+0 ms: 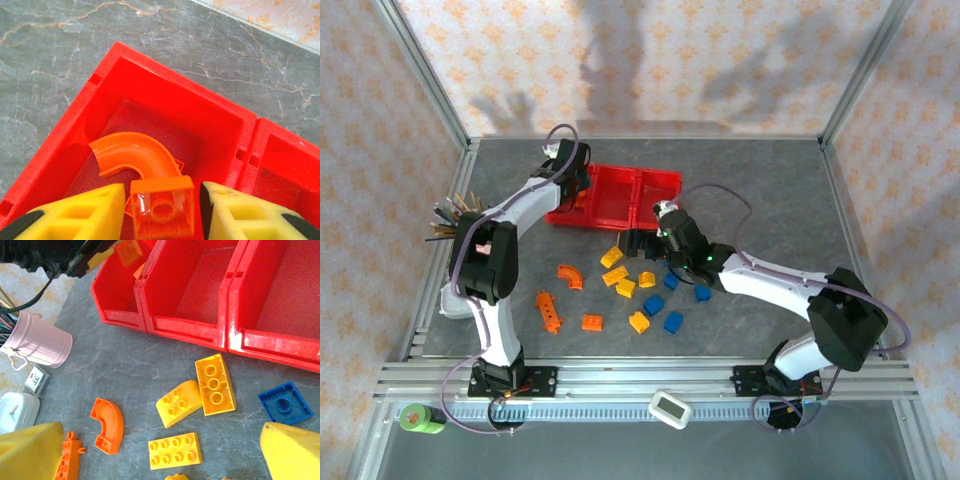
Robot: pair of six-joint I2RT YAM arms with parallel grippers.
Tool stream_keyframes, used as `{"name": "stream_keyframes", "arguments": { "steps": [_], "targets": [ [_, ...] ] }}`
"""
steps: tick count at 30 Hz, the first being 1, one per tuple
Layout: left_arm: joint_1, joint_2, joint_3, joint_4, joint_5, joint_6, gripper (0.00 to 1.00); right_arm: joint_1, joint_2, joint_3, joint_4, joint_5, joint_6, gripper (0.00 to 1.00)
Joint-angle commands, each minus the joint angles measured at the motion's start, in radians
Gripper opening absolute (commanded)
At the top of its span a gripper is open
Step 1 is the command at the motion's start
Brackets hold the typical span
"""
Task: Sort the legos into containers by color
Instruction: Place the lego in the container, then pick up the lego from the middle-left of the table.
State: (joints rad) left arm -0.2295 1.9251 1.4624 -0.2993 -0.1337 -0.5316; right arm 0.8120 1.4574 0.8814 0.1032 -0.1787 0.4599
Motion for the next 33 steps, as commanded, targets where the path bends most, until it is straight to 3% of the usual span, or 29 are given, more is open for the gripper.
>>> {"name": "stream_keyframes", "arguments": {
  "steps": [1, 8, 15, 19, 23, 33],
  "targets": [
    [0.005, -0.003, 0.036, -0.049, -0.003, 0.007, 0.51, -0.005, -0.012, 0.033, -0.026, 0.015, -0.028, 1.00],
    [0.004, -0.131, -0.058, -0.058, 0.038, 0.008, 0.56, -0.005, -0.020, 0.043, -0.061, -0.002, -0.048, 1.00],
    [-0.007, -0.355, -0.358, 0.025, 0.120, -0.015, 0.60, 0.011, -0.024, 0.007, -0.092, -0.012, -0.047, 1.00],
    [-0.043, -0.460, -0.462, -0.037, 0.079, -0.029, 0.62, 0.047, -0.017, -0.011, -0.102, -0.006, -0.060, 1.00],
    [-0.113, -0.563, -0.555, -0.099, -0.033, -0.046, 0.67, 0.091, 0.003, -0.019, -0.112, 0.016, -0.067, 1.00],
    [-0.204, -0.750, -0.781, -0.164, -0.012, -0.255, 0.71, 0.159, 0.033, -0.108, 0.026, -0.028, -0.035, 1.00]
  ]
}}
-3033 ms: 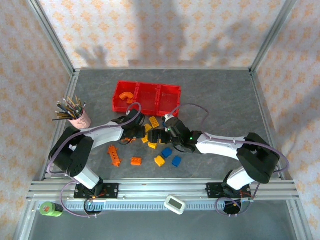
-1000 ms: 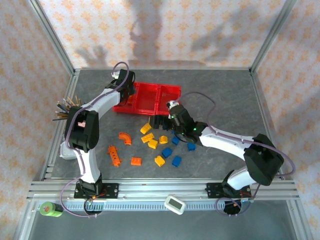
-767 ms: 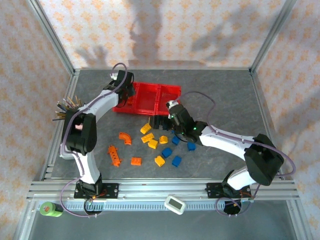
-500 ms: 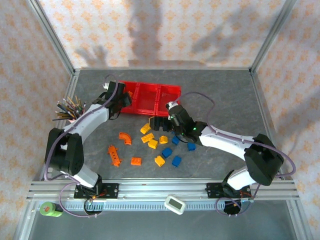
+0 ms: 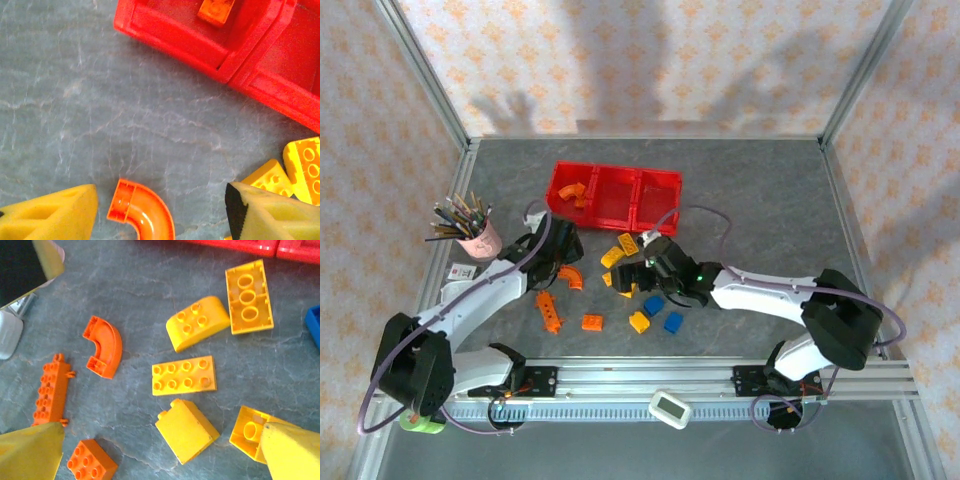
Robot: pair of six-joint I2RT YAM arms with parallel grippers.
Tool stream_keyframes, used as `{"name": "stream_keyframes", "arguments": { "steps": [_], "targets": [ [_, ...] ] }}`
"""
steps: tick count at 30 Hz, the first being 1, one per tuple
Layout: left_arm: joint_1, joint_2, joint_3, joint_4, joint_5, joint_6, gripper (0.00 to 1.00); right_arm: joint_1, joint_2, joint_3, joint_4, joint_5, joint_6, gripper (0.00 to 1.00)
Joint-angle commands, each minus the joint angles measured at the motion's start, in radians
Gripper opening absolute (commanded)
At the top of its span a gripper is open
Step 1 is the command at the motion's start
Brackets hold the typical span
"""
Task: Sort the legos into containers by color
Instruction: Pick up the lego from the middle-left of the table.
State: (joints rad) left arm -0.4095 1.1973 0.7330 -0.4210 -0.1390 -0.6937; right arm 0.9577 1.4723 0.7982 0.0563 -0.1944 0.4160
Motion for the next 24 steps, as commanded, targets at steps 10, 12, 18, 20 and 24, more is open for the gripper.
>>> {"name": "stream_keyframes", "arguments": {
  "steps": [10, 12, 18, 20, 24],
  "targets": [
    [-0.058, 0.009, -0.140, 0.013, 0.022, -0.204, 0.77, 0.021, 0.042, -0.056, 0.149, 0.004, 0.025, 1.00],
    [-0.063, 0.027, -0.158, 0.045, 0.050, -0.214, 0.77, 0.021, 0.042, -0.055, 0.146, 0.014, 0.021, 1.00],
    [-0.067, 0.056, -0.167, 0.114, 0.061, -0.208, 0.77, 0.021, 0.034, -0.065, 0.140, 0.036, 0.024, 1.00],
    [-0.066, 0.078, -0.157, 0.124, 0.058, -0.208, 0.75, 0.021, 0.034, -0.068, 0.142, 0.037, 0.026, 1.00],
    [-0.066, 0.127, -0.149, 0.163, 0.062, -0.206, 0.73, 0.021, 0.033, -0.072, 0.143, 0.043, 0.029, 1.00]
  ]
}}
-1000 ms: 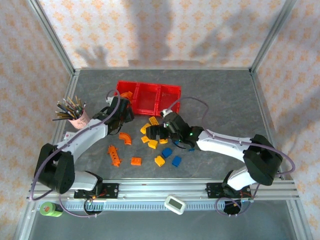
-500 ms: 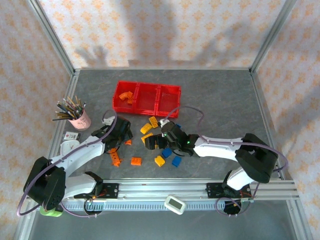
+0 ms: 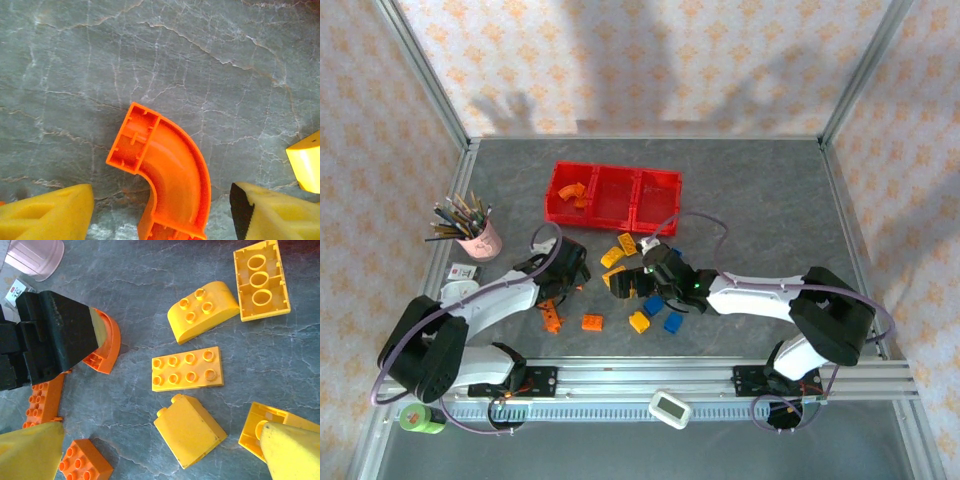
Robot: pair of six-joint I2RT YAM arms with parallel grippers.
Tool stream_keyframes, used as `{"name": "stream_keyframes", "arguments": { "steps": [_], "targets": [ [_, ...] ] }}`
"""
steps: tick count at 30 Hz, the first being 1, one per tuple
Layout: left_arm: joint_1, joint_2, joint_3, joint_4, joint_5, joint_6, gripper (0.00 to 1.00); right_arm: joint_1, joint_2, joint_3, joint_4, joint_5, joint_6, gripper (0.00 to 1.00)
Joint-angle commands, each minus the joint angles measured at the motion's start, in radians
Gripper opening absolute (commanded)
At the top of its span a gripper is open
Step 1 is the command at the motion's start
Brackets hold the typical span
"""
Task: Sort the legos into containers by color
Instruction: Pick up the lego from the middle-left of the table.
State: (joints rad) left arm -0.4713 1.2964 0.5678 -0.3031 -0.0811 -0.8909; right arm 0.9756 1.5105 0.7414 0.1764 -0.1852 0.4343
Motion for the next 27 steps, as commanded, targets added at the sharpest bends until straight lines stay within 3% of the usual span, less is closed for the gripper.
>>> {"name": "stream_keyframes", "arguments": {
  "steps": [1, 12, 27],
  "targets": [
    [-0.005, 0.042, 0.023, 0.047, 0.002, -0.005, 0.72, 0.004, -0.006, -0.017, 0.024, 0.034, 0.012, 1.00],
    [-0.004, 0.163, 0.095, 0.081, -0.033, 0.036, 0.65, 0.003, -0.011, -0.025, 0.026, 0.039, 0.011, 1.00],
    [-0.004, 0.244, 0.110, 0.078, -0.072, 0.070, 0.47, 0.003, -0.004, -0.013, 0.016, 0.040, 0.009, 1.00]
  ]
}}
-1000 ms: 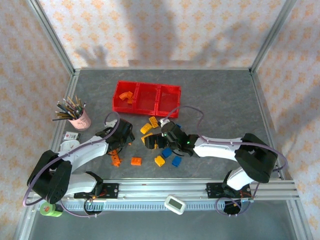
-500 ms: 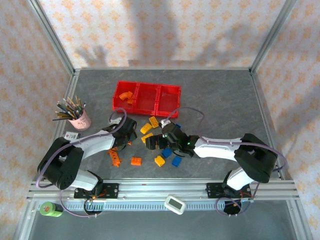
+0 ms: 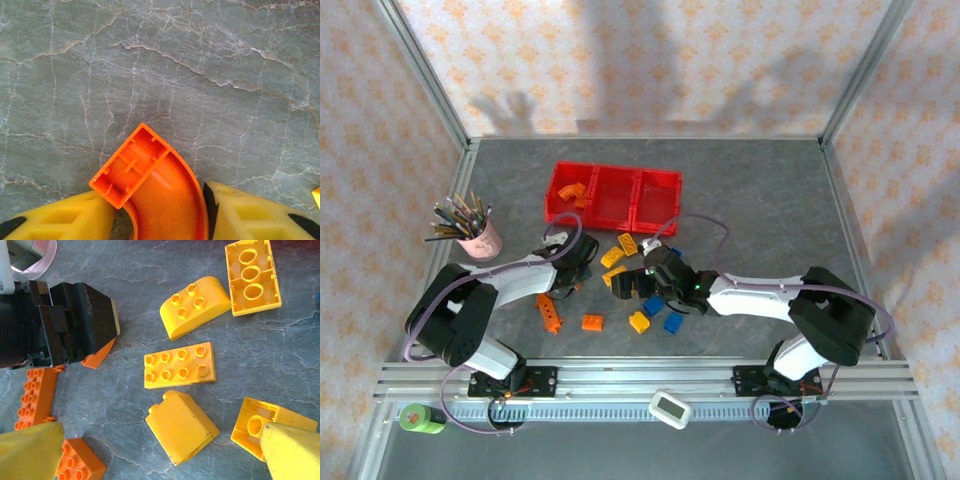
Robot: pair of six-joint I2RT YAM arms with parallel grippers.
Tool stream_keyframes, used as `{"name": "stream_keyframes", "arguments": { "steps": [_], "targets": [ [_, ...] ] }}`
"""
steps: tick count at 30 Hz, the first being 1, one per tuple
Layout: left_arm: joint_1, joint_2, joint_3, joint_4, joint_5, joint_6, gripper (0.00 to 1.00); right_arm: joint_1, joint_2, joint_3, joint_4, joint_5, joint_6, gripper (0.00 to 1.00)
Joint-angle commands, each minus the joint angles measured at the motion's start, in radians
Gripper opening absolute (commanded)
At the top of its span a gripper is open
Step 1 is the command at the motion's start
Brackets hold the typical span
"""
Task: Sort the legos into containers by color
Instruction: Pick up the lego from the middle-left of the table, then place the lego in the container.
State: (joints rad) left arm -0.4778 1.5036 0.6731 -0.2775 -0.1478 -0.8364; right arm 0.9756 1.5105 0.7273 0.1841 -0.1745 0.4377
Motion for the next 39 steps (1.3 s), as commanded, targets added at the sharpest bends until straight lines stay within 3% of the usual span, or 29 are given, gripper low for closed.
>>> {"name": "stream_keyframes", "arguments": {
  "steps": [1, 6, 15, 21, 27, 39],
  "targets": [
    [0.002, 0.032, 0.002, 0.054, -0.003, 0.016, 0.45, 0.004, -0.004, 0.005, 0.006, 0.028, 0.004, 1.00],
    [0.002, -0.001, 0.001, 0.060, 0.011, 0.019, 0.40, 0.003, -0.010, 0.020, -0.004, 0.031, 0.000, 1.00],
    [0.036, -0.093, 0.050, 0.013, -0.013, 0.053, 0.39, 0.000, -0.055, 0.075, -0.046, 0.036, -0.016, 1.00],
    [0.111, -0.109, 0.173, -0.003, -0.033, 0.119, 0.39, -0.076, -0.087, 0.129, -0.080, 0.012, 0.007, 1.00],
    [0.194, -0.002, 0.355, 0.025, -0.032, 0.179, 0.39, -0.128, -0.076, 0.159, -0.089, 0.003, -0.005, 1.00],
    [0.292, 0.396, 0.774, -0.006, 0.014, 0.244, 0.39, -0.151, -0.029, 0.203, -0.102, 0.013, -0.029, 1.00]
  ]
}}
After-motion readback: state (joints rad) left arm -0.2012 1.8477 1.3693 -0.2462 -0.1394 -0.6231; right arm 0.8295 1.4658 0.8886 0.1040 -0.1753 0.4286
